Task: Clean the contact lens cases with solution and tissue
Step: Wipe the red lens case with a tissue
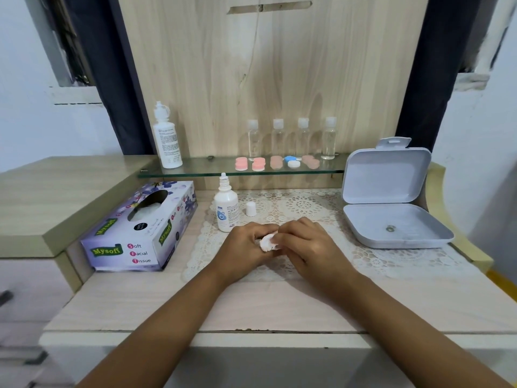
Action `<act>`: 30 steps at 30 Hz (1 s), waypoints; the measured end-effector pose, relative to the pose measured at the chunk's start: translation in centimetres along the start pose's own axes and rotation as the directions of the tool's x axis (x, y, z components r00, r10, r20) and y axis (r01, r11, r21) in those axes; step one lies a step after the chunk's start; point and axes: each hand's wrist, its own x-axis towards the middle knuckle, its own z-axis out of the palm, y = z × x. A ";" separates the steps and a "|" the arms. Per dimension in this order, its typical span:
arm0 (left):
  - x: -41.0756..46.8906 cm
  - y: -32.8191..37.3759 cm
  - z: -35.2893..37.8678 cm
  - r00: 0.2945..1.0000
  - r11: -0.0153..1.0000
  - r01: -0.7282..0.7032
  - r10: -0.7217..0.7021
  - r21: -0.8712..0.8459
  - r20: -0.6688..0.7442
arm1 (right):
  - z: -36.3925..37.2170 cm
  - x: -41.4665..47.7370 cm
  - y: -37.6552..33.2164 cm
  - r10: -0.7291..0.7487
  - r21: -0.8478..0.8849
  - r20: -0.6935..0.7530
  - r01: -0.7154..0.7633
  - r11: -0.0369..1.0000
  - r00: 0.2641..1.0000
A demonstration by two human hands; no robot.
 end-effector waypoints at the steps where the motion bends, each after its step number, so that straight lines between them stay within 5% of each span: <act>1: 0.0 -0.1 0.0 1.000 1.000 -0.001 0.001 0.014 -0.001 | 0.0 0.0 -0.1 -0.004 -0.018 0.008 0.004 1.000 1.000; 8: 0.2 0.0 0.1 0.998 0.995 0.061 -0.063 -0.075 -0.026 | -0.6 -0.5 1.7 0.145 -0.053 -0.119 -0.152 0.987 0.982; 14: 0.2 0.3 -0.2 0.996 0.988 0.065 -0.072 -0.137 -0.049 | -1.0 -0.9 1.0 0.119 0.009 -0.022 -0.119 0.993 0.993; 20: 0.1 0.6 -0.2 0.994 0.987 0.078 -0.088 -0.144 -0.065 | -1.5 -0.7 1.6 0.252 -0.024 -0.111 -0.256 0.966 0.961; 26: 0.2 0.2 -0.1 0.996 0.987 0.058 -0.068 -0.148 -0.061 | -1.4 -0.9 1.0 0.175 -0.023 -0.025 -0.176 0.984 0.984; 30: 0.1 -0.4 -0.1 0.994 0.987 0.083 -0.092 -0.140 -0.065 | -1.3 -0.9 1.3 0.313 0.036 -0.033 -0.312 0.949 0.949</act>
